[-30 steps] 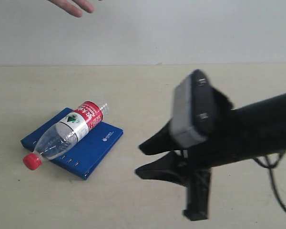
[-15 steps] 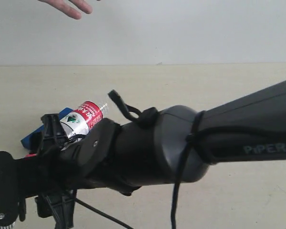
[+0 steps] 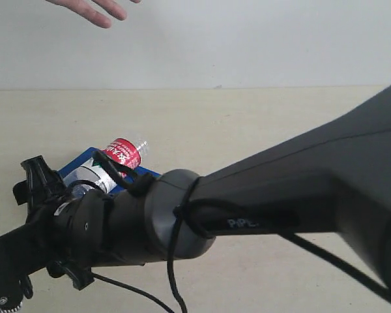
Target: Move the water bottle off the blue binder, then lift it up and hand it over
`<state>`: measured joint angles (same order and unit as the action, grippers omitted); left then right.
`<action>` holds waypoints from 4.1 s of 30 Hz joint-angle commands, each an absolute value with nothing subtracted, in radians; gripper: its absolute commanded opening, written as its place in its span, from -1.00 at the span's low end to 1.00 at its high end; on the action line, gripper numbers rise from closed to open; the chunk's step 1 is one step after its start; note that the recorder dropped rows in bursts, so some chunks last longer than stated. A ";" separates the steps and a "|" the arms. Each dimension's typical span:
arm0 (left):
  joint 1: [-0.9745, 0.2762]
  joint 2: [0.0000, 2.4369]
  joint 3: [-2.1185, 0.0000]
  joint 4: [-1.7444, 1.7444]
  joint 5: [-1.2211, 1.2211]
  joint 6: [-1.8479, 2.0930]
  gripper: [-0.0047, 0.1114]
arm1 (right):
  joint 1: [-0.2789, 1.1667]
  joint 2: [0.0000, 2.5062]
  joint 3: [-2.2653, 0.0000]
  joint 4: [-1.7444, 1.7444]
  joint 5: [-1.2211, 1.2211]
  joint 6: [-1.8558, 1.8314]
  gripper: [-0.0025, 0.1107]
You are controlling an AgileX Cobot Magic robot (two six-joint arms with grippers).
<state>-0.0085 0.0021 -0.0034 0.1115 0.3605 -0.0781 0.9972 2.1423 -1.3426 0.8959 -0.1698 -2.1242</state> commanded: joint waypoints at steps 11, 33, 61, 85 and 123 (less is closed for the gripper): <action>-0.011 0.000 0.000 0.115 0.360 -0.075 -0.83 | 0.965 2.280 -1.350 0.752 -0.350 -2.121 -0.17; -0.011 0.000 0.000 0.115 0.360 -0.075 -0.83 | 0.958 2.088 -1.323 1.351 -0.790 -1.919 -0.96; -0.011 0.000 0.000 0.115 0.360 -0.075 -0.83 | 0.000 1.502 -1.009 1.291 0.133 -1.613 -0.96; -0.011 0.000 0.000 0.115 0.360 -0.075 -0.83 | -0.307 1.652 -1.009 1.653 0.588 -2.026 -0.39; -0.011 0.000 0.000 0.115 0.360 -0.075 -0.83 | 0.509 1.715 -1.118 0.832 0.899 -1.120 0.04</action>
<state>-0.0085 0.0021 -0.0034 0.1115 0.3605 -0.0781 0.5026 1.6626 -1.1160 0.8346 0.9570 -1.1615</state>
